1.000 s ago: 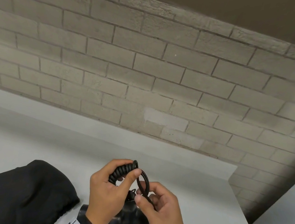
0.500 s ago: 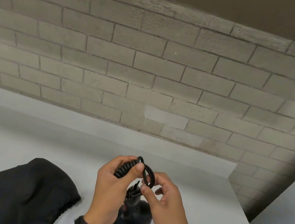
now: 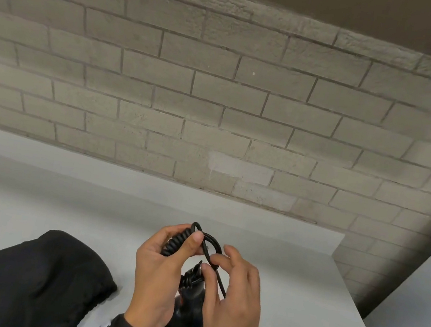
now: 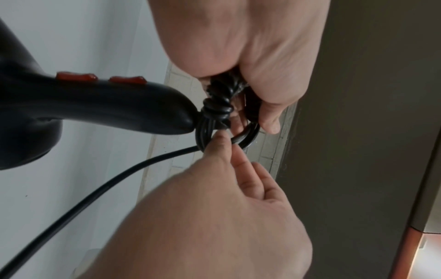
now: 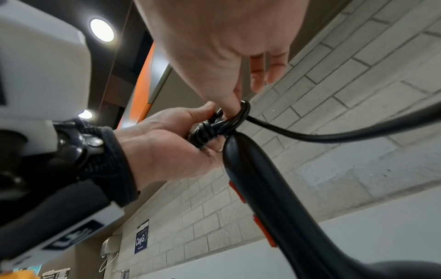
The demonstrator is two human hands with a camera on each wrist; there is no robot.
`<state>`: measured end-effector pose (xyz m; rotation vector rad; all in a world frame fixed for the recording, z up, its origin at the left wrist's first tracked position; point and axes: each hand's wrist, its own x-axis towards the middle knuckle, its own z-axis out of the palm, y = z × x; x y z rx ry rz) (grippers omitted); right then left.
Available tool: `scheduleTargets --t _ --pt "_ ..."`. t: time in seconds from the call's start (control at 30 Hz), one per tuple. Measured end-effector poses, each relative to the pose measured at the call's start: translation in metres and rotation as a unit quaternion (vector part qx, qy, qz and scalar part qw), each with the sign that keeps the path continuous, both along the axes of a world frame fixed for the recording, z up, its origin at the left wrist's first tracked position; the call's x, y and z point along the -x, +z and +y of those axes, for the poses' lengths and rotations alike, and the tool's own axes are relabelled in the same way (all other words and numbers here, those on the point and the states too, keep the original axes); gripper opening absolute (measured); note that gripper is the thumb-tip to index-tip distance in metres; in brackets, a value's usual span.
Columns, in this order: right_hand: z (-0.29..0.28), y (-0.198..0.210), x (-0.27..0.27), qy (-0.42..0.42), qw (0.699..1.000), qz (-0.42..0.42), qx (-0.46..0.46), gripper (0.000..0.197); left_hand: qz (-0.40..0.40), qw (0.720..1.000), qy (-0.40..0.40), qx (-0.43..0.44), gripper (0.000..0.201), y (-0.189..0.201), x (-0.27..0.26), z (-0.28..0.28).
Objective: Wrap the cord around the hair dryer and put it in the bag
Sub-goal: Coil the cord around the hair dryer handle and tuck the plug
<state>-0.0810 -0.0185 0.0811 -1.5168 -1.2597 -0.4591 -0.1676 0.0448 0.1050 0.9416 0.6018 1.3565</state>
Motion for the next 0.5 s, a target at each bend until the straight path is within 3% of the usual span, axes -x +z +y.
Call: scheduleTargets --t 0.13,0.23,0.33,0.43,0.5 --pt "-0.001 0.007 0.007 -0.020 0.998 -0.006 0.067 0.036 -0.011 1.000 0.004 -0.017 0.033 0.000 -0.001 -0.002" --pt "-0.006 0.015 0.009 0.051 0.978 0.136 0.152 0.037 0.005 0.999 0.028 -0.042 0.029 -0.002 -0.002 -0.002" --pt "-0.011 0.035 0.000 0.138 0.928 0.285 0.197 0.037 0.028 0.995 0.062 -0.077 0.027 -0.006 -0.003 0.000" --pt "-0.013 0.051 -0.011 0.205 0.851 0.435 0.211 0.036 0.078 0.986 0.088 -0.122 0.028 -0.010 -0.004 0.003" --pt "-0.014 0.057 -0.020 0.241 0.808 0.491 0.219 0.033 0.088 0.982 0.096 -0.139 0.028 -0.011 -0.003 0.005"
